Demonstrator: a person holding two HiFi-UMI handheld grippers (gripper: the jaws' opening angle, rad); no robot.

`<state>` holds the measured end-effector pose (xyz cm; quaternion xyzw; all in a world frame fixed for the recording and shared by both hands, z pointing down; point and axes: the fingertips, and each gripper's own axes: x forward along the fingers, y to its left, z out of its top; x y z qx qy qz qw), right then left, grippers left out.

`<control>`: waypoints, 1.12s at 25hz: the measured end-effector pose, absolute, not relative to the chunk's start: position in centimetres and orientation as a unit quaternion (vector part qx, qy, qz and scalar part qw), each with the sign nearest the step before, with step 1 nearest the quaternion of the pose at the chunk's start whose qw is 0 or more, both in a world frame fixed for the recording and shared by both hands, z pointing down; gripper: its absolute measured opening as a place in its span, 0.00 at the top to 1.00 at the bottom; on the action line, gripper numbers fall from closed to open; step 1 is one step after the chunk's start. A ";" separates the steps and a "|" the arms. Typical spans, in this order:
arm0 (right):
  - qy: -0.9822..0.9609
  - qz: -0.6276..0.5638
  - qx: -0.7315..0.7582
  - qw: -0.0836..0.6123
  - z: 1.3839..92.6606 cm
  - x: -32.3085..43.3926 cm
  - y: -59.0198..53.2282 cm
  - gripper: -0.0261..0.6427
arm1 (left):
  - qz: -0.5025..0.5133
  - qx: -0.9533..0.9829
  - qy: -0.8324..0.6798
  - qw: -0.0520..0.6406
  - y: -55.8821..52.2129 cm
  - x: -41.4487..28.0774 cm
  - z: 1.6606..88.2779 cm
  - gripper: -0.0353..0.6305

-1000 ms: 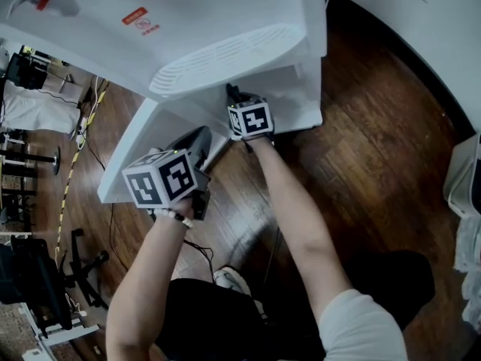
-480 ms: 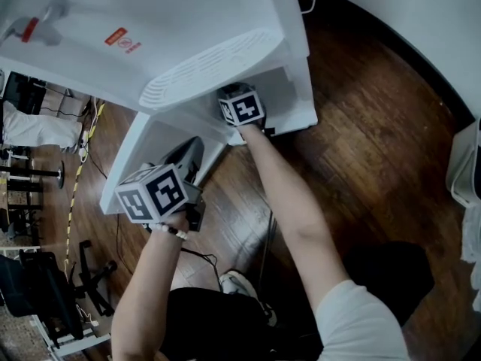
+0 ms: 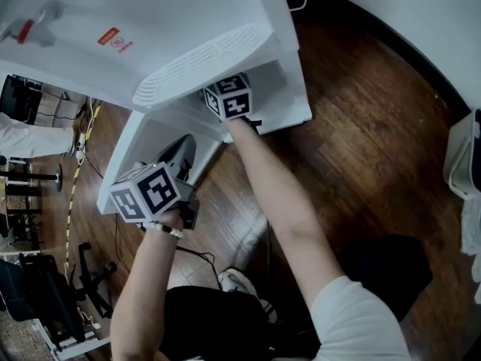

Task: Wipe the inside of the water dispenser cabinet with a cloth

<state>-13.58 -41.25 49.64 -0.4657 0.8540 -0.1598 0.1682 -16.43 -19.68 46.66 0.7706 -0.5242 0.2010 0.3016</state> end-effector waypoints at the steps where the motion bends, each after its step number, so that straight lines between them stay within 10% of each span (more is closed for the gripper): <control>1: 0.837 -0.185 -0.489 0.162 50.4 -12.8 -41.9 0.90 | 0.202 0.770 -0.525 0.301 -19.6 -16.6 46.6 0.96; 14: 0.736 -0.414 -0.534 0.048 65.1 -12.2 -41.6 0.87 | 0.201 0.773 -0.518 0.307 -19.4 -16.4 46.6 0.96; 28: 0.734 -0.302 -0.574 0.203 56.8 -7.2 -42.7 0.88 | 0.202 0.775 -0.521 0.296 -19.8 -15.9 46.1 0.96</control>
